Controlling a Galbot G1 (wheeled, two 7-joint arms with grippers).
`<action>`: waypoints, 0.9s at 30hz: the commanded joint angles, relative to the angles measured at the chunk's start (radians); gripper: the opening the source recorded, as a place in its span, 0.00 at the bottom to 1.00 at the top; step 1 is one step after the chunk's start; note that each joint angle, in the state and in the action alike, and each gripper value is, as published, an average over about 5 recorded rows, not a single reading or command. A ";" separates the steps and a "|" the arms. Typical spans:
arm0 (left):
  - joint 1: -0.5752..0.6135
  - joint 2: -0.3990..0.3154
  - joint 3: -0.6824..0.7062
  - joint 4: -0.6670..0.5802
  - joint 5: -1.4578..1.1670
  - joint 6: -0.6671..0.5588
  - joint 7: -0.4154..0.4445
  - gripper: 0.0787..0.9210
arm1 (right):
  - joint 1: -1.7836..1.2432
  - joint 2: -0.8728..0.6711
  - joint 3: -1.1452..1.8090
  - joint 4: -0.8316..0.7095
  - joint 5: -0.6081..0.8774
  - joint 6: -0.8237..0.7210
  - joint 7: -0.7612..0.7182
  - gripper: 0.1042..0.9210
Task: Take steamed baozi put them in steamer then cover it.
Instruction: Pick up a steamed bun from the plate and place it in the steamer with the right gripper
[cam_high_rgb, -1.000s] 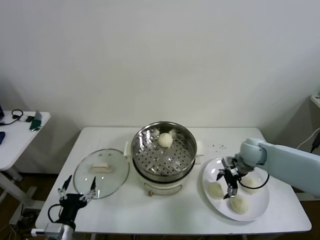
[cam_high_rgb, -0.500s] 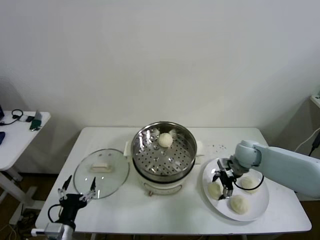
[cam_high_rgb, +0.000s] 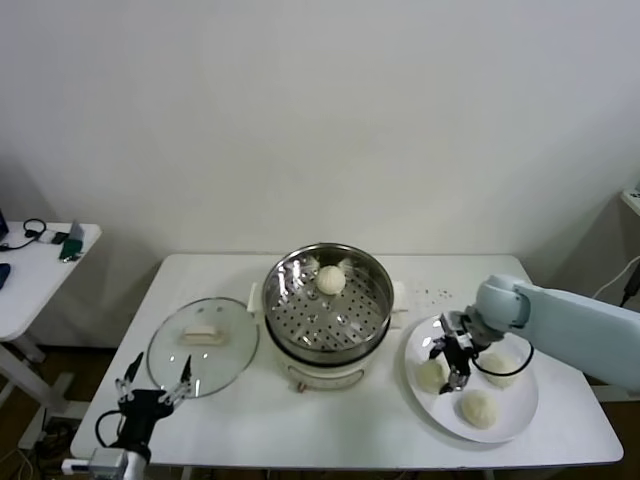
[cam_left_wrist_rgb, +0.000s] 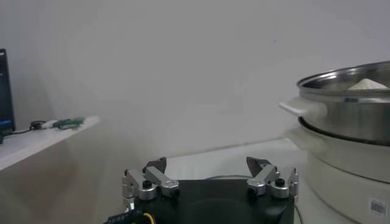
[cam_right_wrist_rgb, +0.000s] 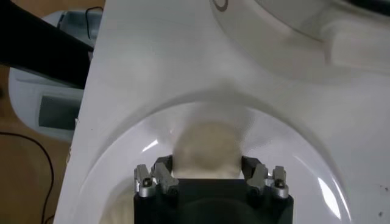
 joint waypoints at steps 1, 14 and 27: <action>0.000 0.001 0.003 -0.004 -0.001 0.000 0.000 0.88 | 0.224 -0.027 -0.126 0.021 0.122 0.001 -0.006 0.75; -0.007 0.013 0.029 -0.018 -0.011 0.001 0.003 0.88 | 0.915 0.192 -0.588 -0.002 0.493 0.067 -0.081 0.76; -0.022 0.014 0.047 -0.048 0.002 0.014 -0.011 0.88 | 0.769 0.458 -0.427 -0.041 0.577 -0.028 -0.027 0.76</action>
